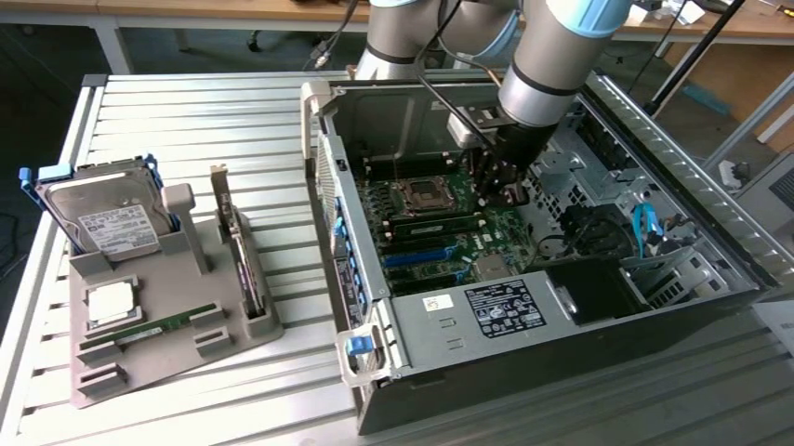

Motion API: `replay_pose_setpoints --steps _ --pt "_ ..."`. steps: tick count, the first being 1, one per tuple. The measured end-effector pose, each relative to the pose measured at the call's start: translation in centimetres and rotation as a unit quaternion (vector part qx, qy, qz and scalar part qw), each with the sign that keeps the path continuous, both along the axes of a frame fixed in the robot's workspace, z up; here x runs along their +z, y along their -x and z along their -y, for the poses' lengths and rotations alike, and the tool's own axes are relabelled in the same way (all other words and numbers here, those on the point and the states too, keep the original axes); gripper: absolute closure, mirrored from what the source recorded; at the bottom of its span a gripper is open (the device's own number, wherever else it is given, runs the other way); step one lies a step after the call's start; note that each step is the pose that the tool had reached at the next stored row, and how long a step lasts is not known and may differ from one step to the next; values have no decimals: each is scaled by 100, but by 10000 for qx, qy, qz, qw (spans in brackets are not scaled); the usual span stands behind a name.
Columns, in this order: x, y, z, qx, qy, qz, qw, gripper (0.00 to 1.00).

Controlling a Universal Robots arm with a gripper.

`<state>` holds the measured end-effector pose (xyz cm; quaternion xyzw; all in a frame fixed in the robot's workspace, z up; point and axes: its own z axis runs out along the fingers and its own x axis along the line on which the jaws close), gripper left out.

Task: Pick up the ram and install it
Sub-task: 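Press down the ram until it locks into place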

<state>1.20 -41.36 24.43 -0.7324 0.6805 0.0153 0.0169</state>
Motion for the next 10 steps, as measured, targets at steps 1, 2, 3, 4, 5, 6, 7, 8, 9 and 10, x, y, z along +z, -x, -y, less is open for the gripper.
replay_pose_setpoints --steps 1,2,3,4,5,6,7,8,9,10 --pt "-1 -1 0 0 -1 0 10000 89" --pt "-1 -1 0 0 -1 0 10000 89" --pt "-1 -1 0 0 -1 0 10000 89" --pt "-1 -1 0 0 -1 0 10000 89" --pt "-1 -1 0 0 -1 0 10000 89" --pt "-2 -1 0 0 -1 0 10000 89" --pt "-5 -2 0 0 -2 1 10000 89" --pt "-12 -11 -1 1 -3 1 10000 89" --pt "-26 -26 0 0 -1 0 10000 89" --pt "-39 -32 0 0 -1 0 10000 89"
